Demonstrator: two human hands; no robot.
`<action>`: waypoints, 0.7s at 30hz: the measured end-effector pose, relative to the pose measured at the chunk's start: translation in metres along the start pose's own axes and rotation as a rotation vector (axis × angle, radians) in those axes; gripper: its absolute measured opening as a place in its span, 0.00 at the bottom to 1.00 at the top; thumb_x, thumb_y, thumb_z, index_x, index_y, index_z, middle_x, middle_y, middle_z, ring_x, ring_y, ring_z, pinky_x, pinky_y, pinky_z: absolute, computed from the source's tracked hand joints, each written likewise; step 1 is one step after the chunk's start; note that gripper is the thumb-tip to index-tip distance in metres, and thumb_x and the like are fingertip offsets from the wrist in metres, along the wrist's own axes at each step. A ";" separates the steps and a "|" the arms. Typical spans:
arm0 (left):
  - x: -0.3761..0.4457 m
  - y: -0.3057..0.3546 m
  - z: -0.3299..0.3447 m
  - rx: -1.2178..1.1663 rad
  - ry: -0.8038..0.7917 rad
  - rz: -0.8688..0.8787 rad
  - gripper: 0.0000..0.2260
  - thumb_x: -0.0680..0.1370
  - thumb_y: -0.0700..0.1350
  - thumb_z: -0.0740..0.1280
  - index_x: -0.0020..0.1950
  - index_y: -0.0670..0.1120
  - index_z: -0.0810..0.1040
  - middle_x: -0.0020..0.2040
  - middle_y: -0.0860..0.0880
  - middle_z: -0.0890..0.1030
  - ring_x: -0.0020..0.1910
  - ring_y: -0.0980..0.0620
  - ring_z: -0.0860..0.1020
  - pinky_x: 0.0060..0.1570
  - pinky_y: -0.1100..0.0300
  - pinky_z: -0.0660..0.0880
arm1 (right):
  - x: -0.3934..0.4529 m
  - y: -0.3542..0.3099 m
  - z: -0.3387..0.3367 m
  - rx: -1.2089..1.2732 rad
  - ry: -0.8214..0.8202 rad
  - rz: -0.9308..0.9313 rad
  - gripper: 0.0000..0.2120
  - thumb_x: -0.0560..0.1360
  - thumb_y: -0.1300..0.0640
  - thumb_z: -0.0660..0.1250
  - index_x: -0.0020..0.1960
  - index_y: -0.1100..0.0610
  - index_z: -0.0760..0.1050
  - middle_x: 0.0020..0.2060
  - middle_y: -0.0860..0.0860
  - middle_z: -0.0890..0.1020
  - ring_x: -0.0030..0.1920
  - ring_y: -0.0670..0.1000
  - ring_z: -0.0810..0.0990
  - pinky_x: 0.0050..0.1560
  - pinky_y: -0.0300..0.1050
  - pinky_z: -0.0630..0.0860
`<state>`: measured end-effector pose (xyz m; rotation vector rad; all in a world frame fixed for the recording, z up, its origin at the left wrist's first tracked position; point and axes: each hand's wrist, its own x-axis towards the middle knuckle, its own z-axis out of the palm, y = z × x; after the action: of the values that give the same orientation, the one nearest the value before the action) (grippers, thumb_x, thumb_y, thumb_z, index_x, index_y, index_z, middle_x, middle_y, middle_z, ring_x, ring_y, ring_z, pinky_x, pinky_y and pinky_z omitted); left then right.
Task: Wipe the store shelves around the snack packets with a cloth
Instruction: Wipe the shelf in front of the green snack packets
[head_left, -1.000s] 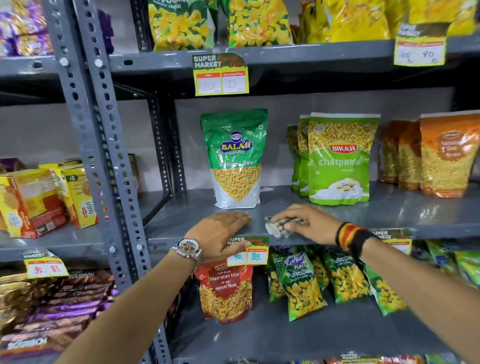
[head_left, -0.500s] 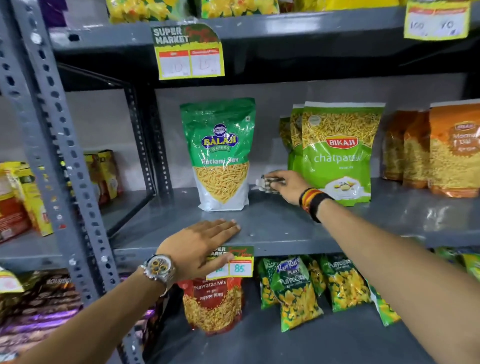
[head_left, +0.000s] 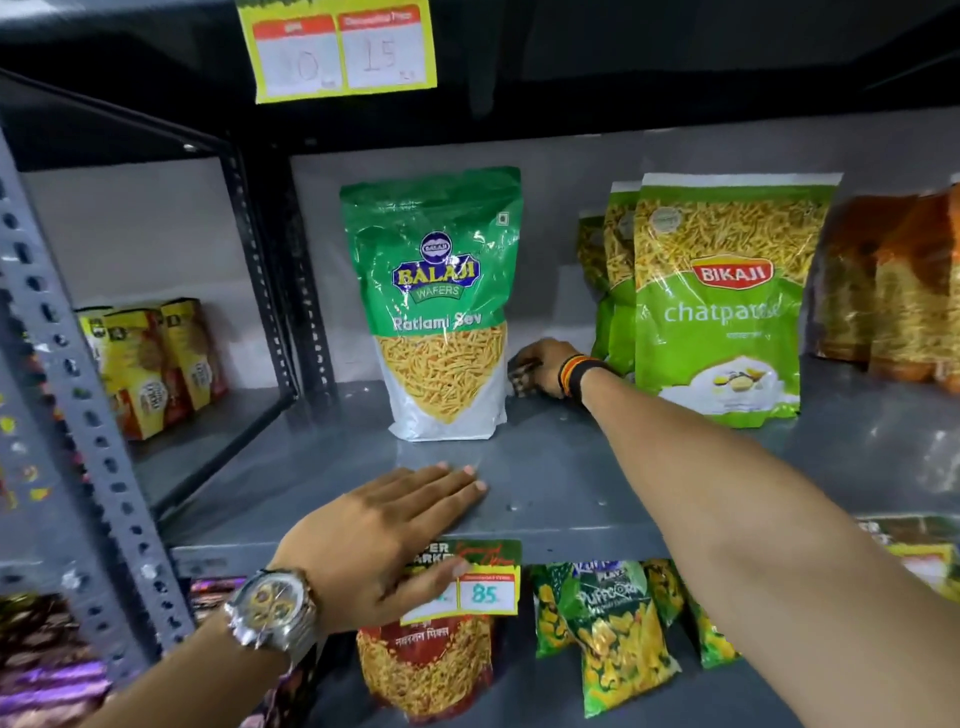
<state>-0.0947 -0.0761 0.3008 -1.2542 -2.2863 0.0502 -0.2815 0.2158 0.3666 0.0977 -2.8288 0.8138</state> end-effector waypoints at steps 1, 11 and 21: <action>0.000 0.000 0.000 0.002 0.004 0.003 0.29 0.84 0.62 0.57 0.82 0.50 0.60 0.80 0.52 0.66 0.77 0.51 0.66 0.73 0.50 0.69 | 0.001 0.003 0.005 0.010 -0.016 -0.005 0.18 0.72 0.65 0.67 0.56 0.48 0.82 0.51 0.48 0.85 0.53 0.49 0.81 0.62 0.48 0.77; 0.002 0.004 -0.008 0.000 -0.032 -0.007 0.29 0.84 0.62 0.58 0.82 0.52 0.59 0.79 0.53 0.67 0.78 0.53 0.65 0.75 0.52 0.66 | -0.062 -0.006 -0.004 0.130 -0.055 -0.058 0.23 0.72 0.68 0.59 0.59 0.51 0.82 0.56 0.51 0.83 0.56 0.55 0.80 0.61 0.41 0.74; 0.002 0.010 -0.012 0.004 -0.078 -0.066 0.28 0.84 0.64 0.53 0.82 0.55 0.56 0.79 0.53 0.66 0.77 0.51 0.66 0.75 0.51 0.65 | -0.140 -0.012 0.000 0.121 0.055 -0.106 0.20 0.74 0.68 0.58 0.59 0.53 0.81 0.57 0.51 0.84 0.58 0.52 0.81 0.56 0.34 0.72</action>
<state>-0.0827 -0.0710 0.3091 -1.1935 -2.3916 0.0811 -0.1435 0.2071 0.3438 0.2375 -2.6958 0.9475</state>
